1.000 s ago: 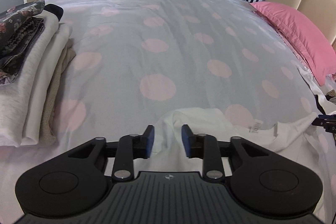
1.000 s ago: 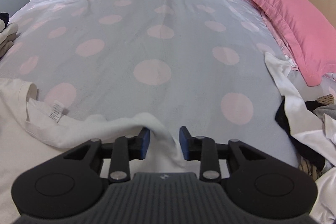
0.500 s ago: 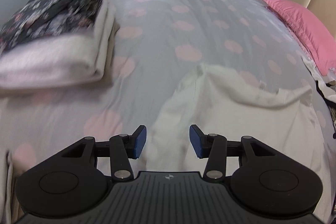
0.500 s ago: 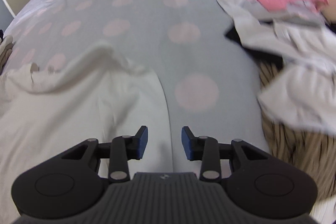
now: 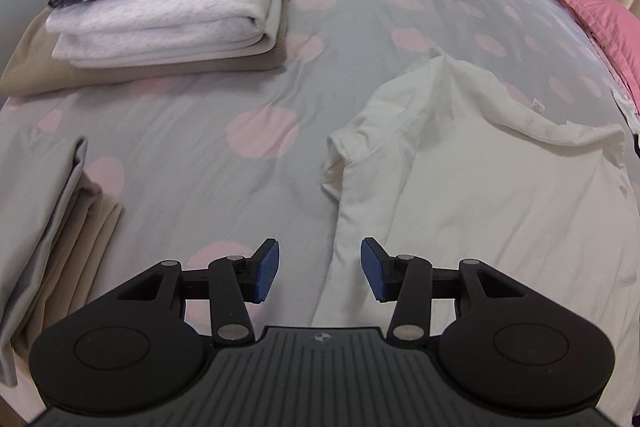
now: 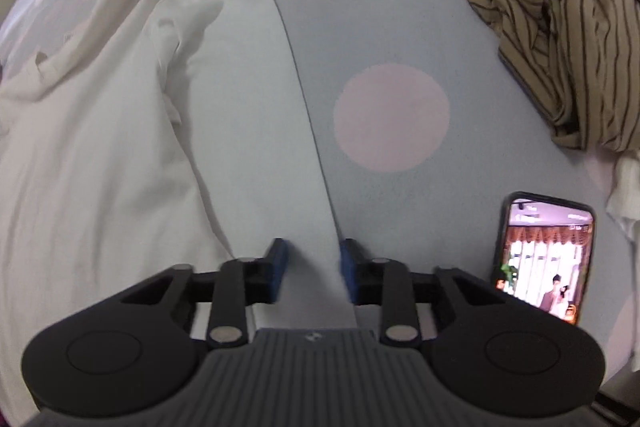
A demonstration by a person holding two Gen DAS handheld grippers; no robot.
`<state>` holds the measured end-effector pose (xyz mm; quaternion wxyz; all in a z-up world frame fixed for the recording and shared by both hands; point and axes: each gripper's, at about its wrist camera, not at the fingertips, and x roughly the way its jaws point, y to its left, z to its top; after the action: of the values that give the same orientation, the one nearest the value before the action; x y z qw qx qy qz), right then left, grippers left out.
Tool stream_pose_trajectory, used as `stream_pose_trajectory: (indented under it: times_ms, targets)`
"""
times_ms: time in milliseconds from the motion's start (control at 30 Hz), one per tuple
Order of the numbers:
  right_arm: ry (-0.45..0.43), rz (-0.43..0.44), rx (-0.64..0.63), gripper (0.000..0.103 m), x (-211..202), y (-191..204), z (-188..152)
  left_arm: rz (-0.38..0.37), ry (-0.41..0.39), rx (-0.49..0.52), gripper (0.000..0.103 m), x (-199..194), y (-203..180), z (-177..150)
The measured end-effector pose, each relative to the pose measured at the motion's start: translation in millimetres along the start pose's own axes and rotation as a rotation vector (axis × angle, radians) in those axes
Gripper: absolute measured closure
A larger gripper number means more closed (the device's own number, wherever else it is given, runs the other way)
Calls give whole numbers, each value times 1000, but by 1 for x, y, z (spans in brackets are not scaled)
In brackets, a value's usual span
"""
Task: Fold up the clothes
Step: 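Smooth the laid-out white shirt flat with both open grippers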
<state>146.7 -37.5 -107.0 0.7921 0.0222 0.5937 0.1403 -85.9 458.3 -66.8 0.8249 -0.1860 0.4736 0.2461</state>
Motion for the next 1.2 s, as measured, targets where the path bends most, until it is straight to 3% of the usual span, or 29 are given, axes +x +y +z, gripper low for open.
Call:
stream_pose_trajectory:
  times_ms: [33,200,300,633,833,933,1033,1133,1200]
  targets:
    - [-2,-2,4,101,-2,0,-3,-3,0,-13,60,-1,2,0]
    - [-8,-6,29,101,-11,0,-14,-4,-26,-31,60,-5,3,2]
    - [-1,-4,76,101,-25,-11,1,-15,-37,-37,60,-5,3,5]
    - [-229,-248,63,101,-71,-44,88,-26,-47,-33,60,-7,9,5]
    - [-278,-305,47,100,-68,-48,98,-6,14,-39,57,-1,22,-6]
    - [-304,-304,-4,92,-62,-39,82,-12,57,-51,57,4,28,-13]
    - [-308,-267,-27,77,-60,-32,63,-32,97,-71,57,10,33,-21]
    - [-300,-222,-36,75,-59,-22,56,-44,124,-64,57,22,27,-23]
    - [-298,-216,-65,72,-58,-14,54,-100,112,-44,58,23,19,-25]
